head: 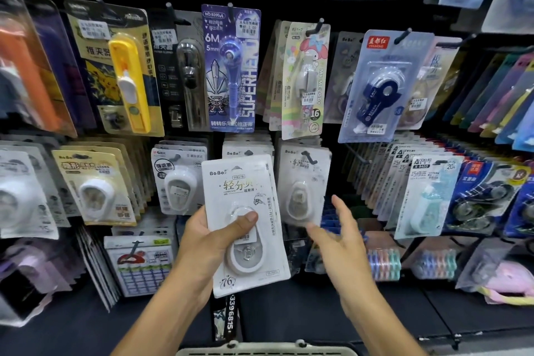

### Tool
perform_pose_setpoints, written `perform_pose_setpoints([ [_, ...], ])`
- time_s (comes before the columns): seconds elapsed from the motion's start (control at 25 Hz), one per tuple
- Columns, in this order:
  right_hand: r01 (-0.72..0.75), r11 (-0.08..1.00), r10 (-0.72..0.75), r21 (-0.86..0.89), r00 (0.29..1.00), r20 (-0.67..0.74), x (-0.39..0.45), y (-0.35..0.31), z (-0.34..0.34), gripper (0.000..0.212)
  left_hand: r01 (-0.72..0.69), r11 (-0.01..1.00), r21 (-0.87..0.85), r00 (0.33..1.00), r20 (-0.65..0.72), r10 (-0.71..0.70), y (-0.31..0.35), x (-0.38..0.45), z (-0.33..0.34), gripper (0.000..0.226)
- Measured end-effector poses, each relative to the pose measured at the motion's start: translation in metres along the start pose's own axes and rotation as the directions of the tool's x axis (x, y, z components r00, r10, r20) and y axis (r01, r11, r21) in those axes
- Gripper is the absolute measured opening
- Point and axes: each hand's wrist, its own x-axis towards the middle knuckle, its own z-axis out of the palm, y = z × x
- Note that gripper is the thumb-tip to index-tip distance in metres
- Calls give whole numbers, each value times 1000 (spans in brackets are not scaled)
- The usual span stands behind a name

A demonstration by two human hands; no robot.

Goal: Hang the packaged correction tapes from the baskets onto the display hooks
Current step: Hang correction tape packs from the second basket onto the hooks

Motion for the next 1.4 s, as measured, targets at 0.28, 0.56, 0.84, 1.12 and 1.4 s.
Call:
perform_pose_setpoints([
  [0.28,135,990,-128,-28,975,182,-19,-4,34,75,-13,999,31,994,106,9,1,-2,4,40],
  [0.56,117,956,-134,269,990,47,-8,-6,16,48,20,1000,10,999,24,-21,4,-2,7,27],
  [0.84,215,975,-192,65,949,-250,-8,8,-9,14,11,1000,-3,992,-127,-11,15,0,0,21],
  [1.12,212,977,-203,15,952,-227,-3,3,-12,17,-2,1000,7,988,-153,3,17,-3,4,27],
  [1.4,85,995,-76,-44,982,172,-2,-1,-1,53,-4,996,86,991,-135,16,13,-4,10,19],
])
